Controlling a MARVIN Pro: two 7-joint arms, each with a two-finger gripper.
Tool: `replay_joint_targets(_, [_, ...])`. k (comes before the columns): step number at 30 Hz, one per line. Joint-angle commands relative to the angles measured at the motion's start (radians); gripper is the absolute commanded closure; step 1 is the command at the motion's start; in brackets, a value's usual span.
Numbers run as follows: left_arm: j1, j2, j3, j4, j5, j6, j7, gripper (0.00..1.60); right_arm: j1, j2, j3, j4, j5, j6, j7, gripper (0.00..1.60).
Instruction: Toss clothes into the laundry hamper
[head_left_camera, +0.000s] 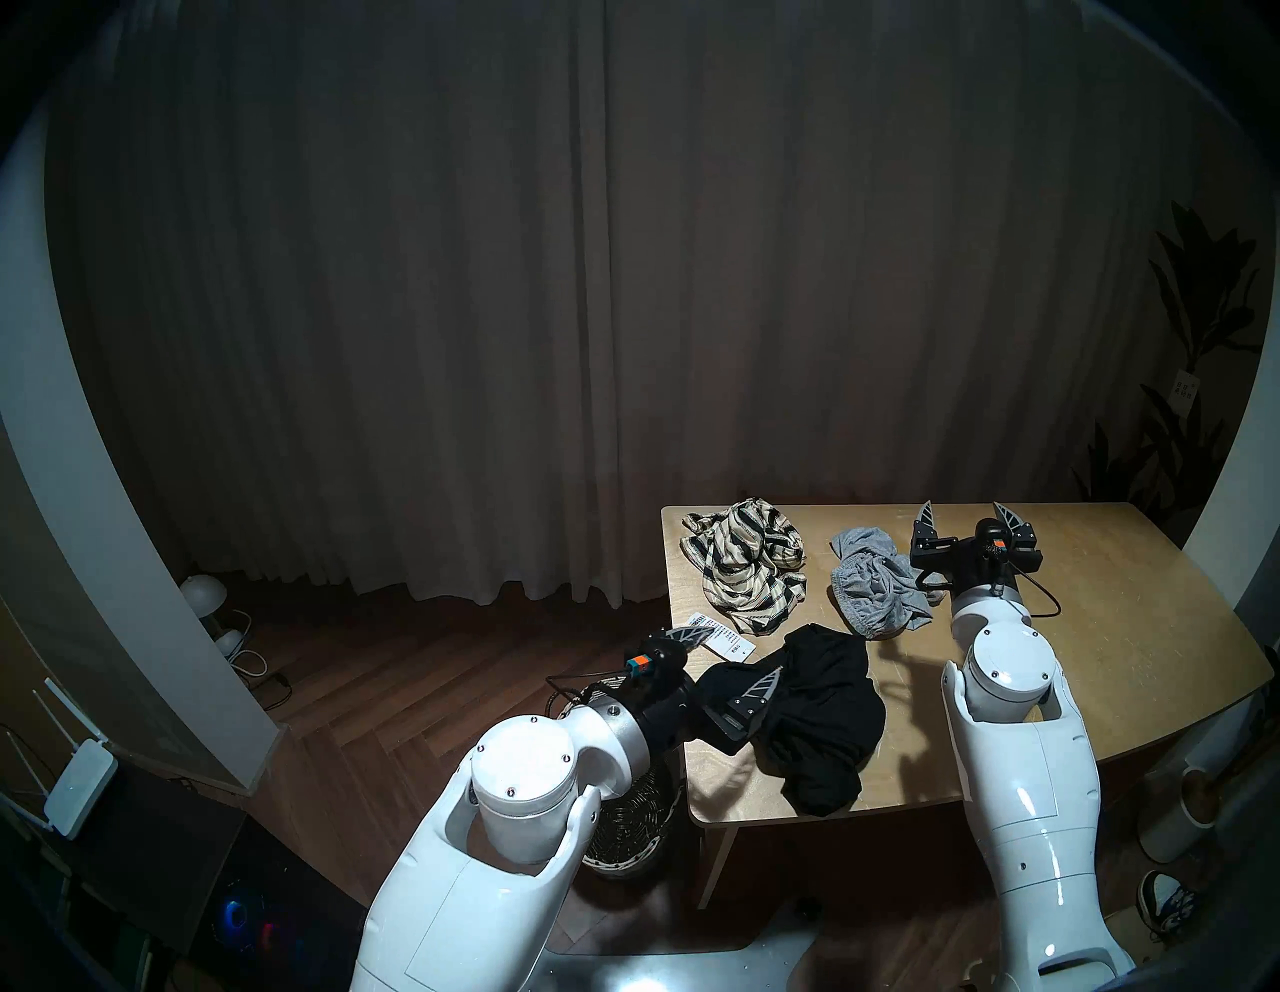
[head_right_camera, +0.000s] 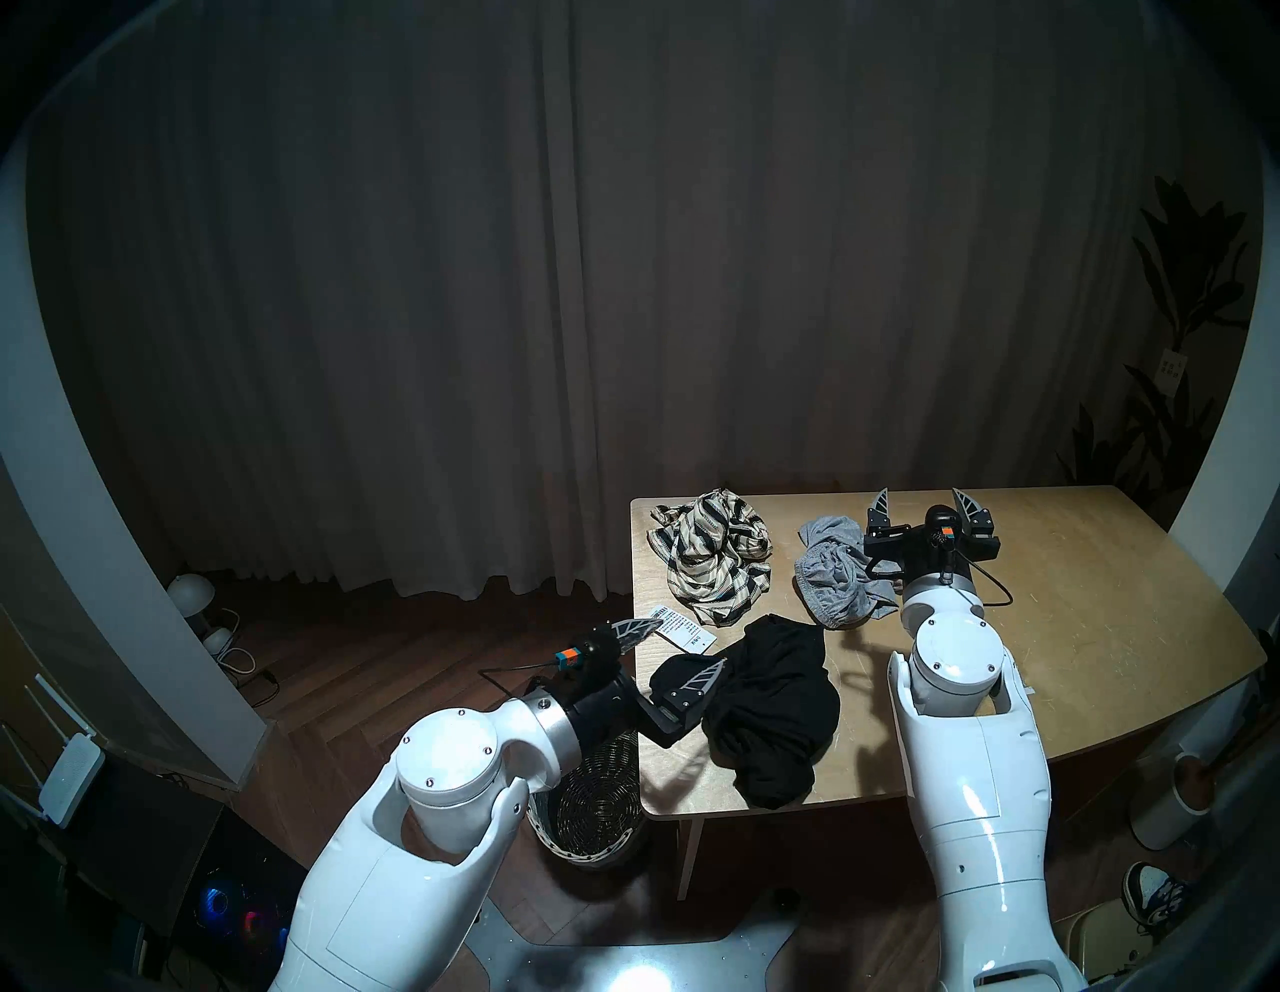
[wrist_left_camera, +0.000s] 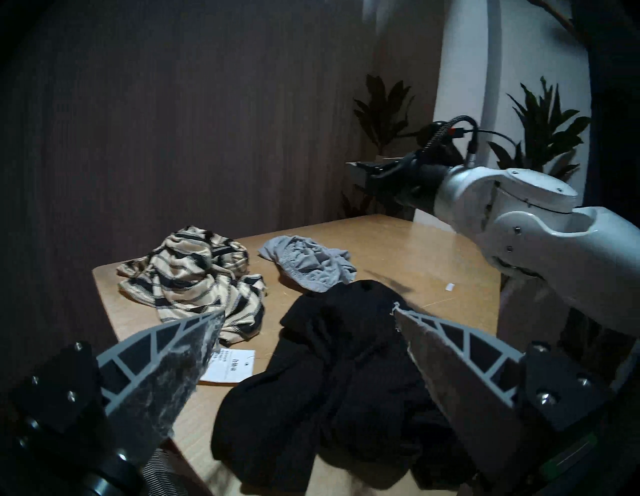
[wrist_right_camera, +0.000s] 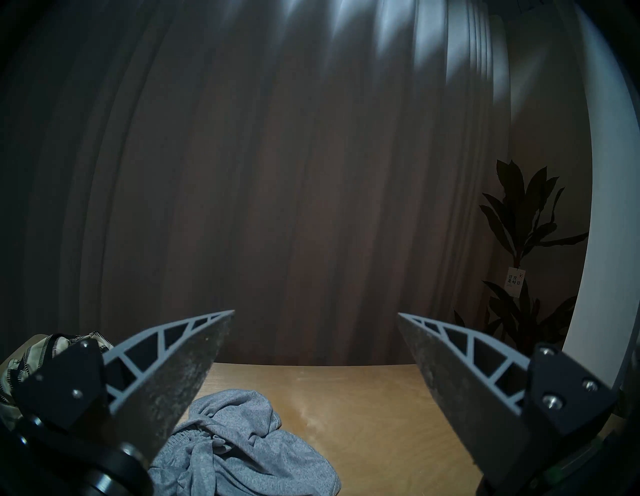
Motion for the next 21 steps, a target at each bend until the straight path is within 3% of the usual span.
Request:
replay_joint_targets(1, [-0.116, -0.045, 0.007, 0.037, -0.08, 0.049, -0.122, 0.0, 0.08, 0.009, -0.003, 0.011, -0.004, -0.025, -0.011, 0.0])
replay_joint_targets(5, [-0.154, -0.062, 0.01, 0.094, -0.097, 0.076, -0.184, 0.0, 0.093, 0.01, -0.007, 0.029, -0.007, -0.036, -0.019, 0.0])
replay_joint_targets(7, [-0.181, -0.061, 0.017, 0.139, -0.051, 0.075, -0.188, 0.0, 0.099, 0.011, -0.009, 0.037, -0.009, -0.044, -0.023, 0.0])
replay_joint_targets(10, [-0.2, -0.048, 0.042, 0.199, 0.076, 0.037, -0.115, 0.0, 0.101, 0.012, -0.011, 0.042, -0.01, -0.046, -0.027, 0.0])
replay_joint_targets(11, [-0.233, -0.044, 0.051, 0.239, 0.08, 0.041, -0.106, 0.0, 0.101, 0.013, -0.012, 0.043, -0.01, -0.047, -0.028, 0.0])
replay_joint_targets(12, [-0.2, -0.059, 0.035, 0.232, 0.104, 0.03, -0.089, 0.0, 0.101, 0.013, -0.013, 0.044, -0.01, -0.047, -0.029, 0.0])
replay_joint_targets(15, [-0.247, -0.068, 0.044, 0.296, 0.164, 0.011, -0.073, 0.0, 0.105, 0.013, -0.015, 0.049, -0.012, -0.053, -0.033, 0.0])
replay_joint_targets(21, [-0.306, -0.09, 0.111, 0.408, 0.292, -0.04, -0.042, 0.0, 0.113, 0.014, -0.017, 0.063, -0.014, -0.074, -0.041, 0.0])
